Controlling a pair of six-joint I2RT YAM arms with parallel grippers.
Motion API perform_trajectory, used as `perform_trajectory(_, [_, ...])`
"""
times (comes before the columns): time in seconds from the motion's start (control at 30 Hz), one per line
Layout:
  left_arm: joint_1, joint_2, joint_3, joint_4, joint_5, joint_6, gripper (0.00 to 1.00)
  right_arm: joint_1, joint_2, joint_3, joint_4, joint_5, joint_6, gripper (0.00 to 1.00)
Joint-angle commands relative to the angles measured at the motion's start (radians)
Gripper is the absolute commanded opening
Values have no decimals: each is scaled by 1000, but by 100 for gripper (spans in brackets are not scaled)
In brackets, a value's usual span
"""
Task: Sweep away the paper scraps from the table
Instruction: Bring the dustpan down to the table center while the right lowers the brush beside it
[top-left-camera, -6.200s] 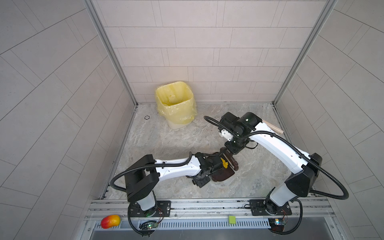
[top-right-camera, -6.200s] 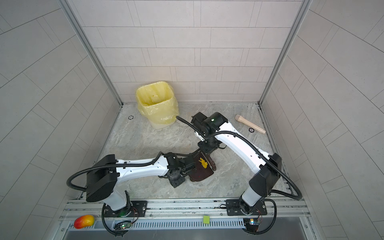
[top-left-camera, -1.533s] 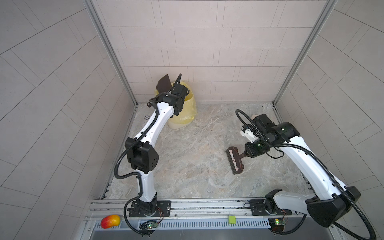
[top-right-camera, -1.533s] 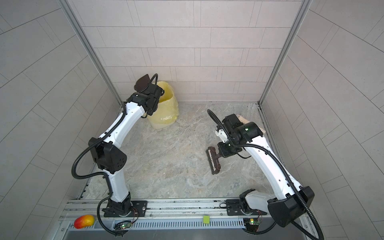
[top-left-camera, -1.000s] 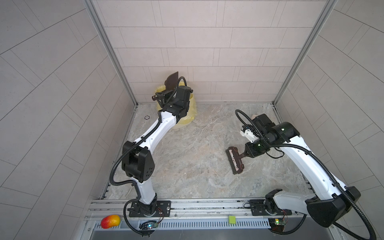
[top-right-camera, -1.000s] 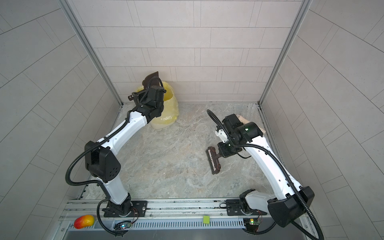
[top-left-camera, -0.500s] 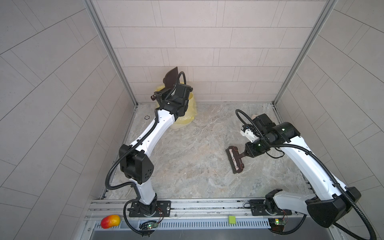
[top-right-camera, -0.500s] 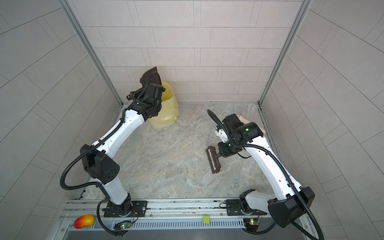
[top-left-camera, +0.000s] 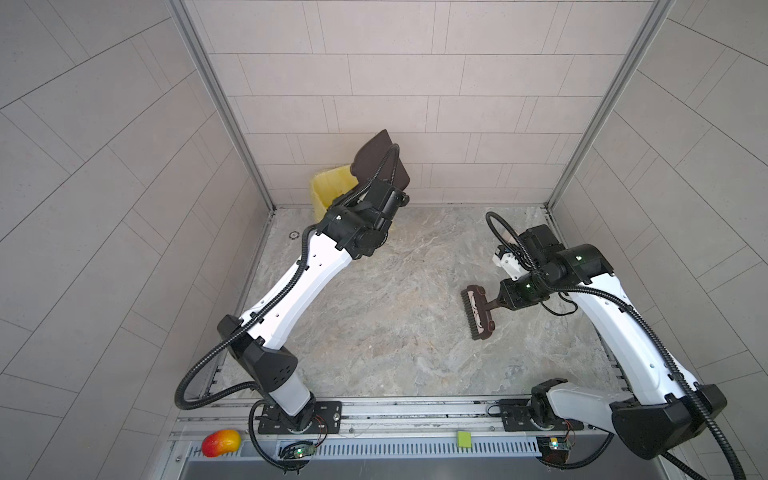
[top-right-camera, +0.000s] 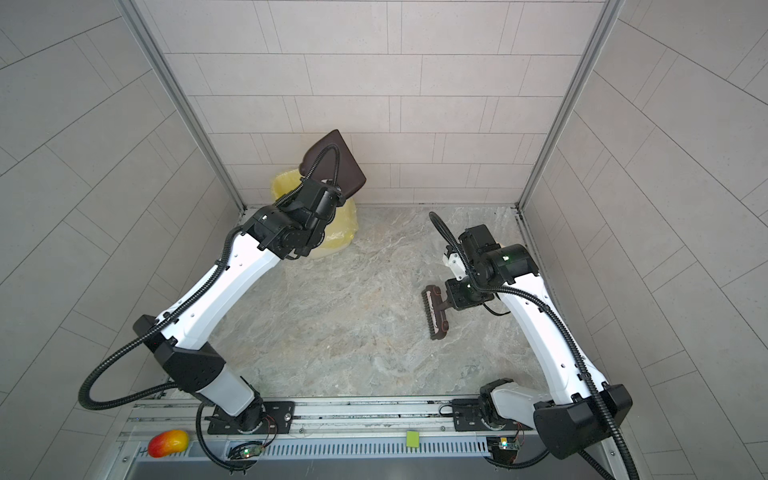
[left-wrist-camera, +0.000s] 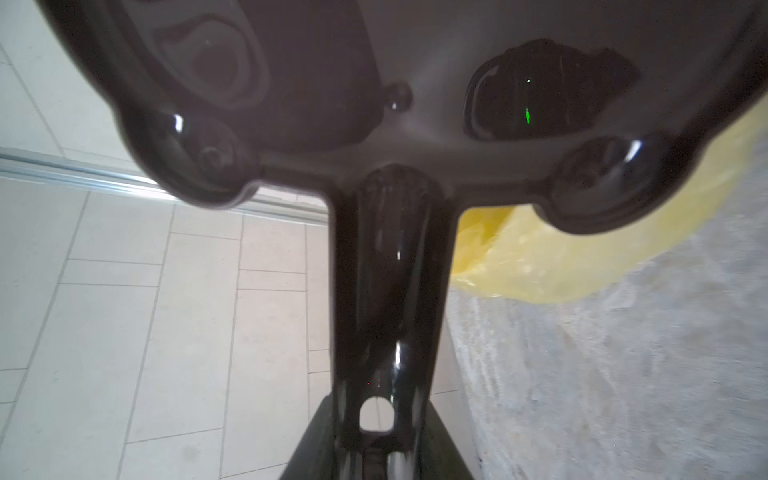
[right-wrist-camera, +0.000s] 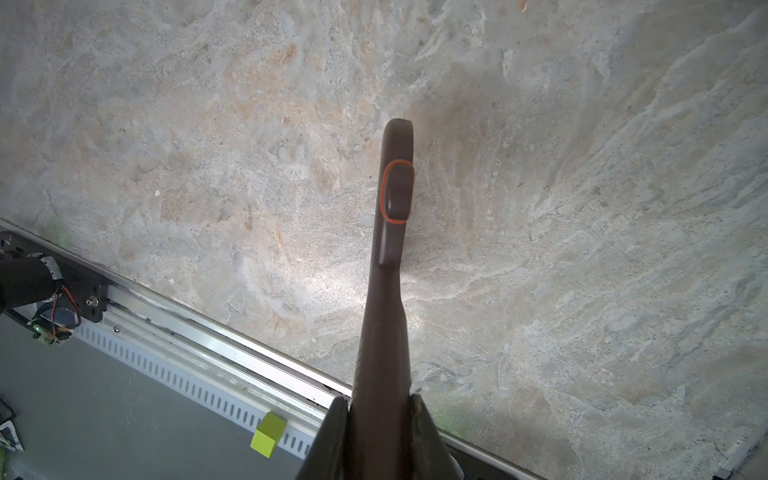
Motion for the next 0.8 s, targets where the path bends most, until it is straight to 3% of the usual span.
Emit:
perform_trajectory(0.0, [-46,-43,-51,-97,88,-190,0,-42,-34,34,24,-15,-14,0])
perform_trajectory(0.27, [-142,-121,-234,-102,214,-400,0,-113,-37,11,121,-58,27,0])
perform_trajectory(0.77, [-229,-230,-555,-51,488,-668,0,-289,-22,-169,368,-330,193,0])
